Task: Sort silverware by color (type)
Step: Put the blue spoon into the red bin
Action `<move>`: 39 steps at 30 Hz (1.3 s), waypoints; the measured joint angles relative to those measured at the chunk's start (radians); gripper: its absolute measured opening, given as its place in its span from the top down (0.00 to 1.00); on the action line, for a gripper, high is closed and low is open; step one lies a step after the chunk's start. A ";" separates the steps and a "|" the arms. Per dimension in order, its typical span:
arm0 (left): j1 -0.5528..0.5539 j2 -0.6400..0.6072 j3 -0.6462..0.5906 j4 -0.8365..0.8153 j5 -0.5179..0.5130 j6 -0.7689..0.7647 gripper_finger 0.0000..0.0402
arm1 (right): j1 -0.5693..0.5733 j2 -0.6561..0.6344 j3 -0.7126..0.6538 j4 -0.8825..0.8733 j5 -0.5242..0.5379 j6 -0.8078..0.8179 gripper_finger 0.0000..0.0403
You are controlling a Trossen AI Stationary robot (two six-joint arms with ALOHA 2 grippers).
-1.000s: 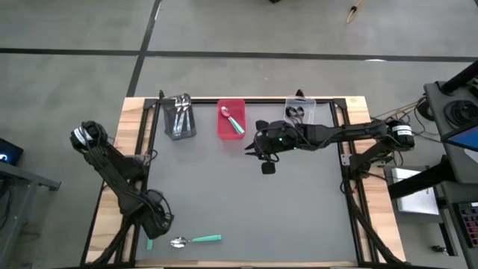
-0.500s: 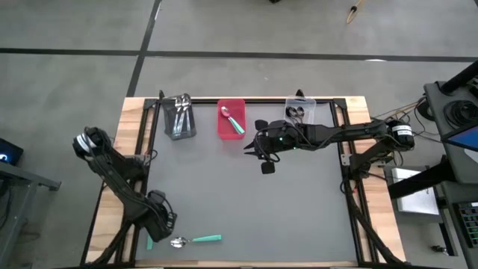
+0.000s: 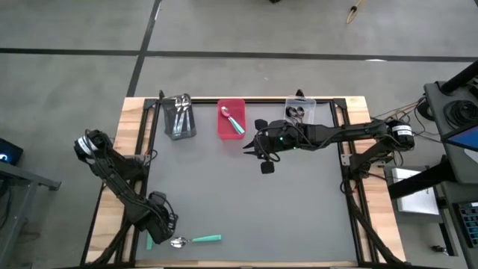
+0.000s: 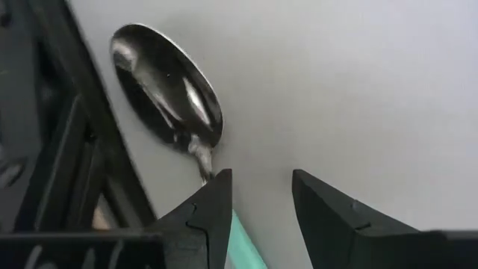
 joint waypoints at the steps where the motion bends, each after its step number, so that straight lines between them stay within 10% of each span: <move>1: 0.000 -0.001 0.010 -0.014 0.004 0.000 0.69 | 0.000 0.000 0.000 0.000 0.000 0.000 0.84; 39: -0.110 -0.002 0.061 -0.074 0.027 -0.182 0.73 | 0.000 0.000 0.000 0.000 0.000 -0.003 0.84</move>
